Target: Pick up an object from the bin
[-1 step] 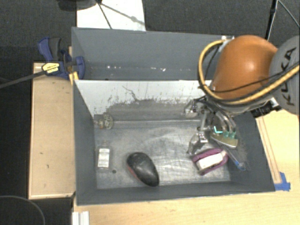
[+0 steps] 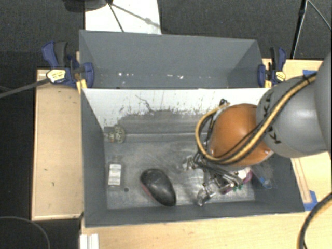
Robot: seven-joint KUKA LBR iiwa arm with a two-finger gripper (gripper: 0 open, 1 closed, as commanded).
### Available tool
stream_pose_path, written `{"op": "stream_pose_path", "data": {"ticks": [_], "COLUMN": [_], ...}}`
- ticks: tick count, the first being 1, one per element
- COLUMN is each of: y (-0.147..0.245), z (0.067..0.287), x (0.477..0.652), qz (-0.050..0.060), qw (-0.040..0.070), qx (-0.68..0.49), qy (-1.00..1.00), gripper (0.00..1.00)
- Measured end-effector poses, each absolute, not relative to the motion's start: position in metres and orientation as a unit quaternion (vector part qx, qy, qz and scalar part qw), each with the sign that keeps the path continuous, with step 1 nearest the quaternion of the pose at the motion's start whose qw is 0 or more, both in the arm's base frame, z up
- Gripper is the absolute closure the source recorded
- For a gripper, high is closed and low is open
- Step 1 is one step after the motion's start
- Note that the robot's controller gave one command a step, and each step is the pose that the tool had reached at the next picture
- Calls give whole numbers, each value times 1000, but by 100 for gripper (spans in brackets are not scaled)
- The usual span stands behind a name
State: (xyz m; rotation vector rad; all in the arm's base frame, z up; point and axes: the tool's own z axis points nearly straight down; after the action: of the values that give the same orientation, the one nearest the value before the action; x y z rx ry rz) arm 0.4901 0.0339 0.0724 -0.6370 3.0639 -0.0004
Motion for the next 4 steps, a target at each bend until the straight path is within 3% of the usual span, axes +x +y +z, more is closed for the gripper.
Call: {"op": "stream_pose_path", "data": {"ticks": [1, 2, 3, 4], "y": [50, 2, -51, -92], "z": [74, 110, 81, 76], "x": [484, 486, 487, 499], "qz": [-3, -1, -1, 1], "qw": [13, 3, 2, 5], "qx": [-259, -175, -300, -413], "qy": [966, 985, 954, 911], "gripper": [0, 0, 0, 0]}}
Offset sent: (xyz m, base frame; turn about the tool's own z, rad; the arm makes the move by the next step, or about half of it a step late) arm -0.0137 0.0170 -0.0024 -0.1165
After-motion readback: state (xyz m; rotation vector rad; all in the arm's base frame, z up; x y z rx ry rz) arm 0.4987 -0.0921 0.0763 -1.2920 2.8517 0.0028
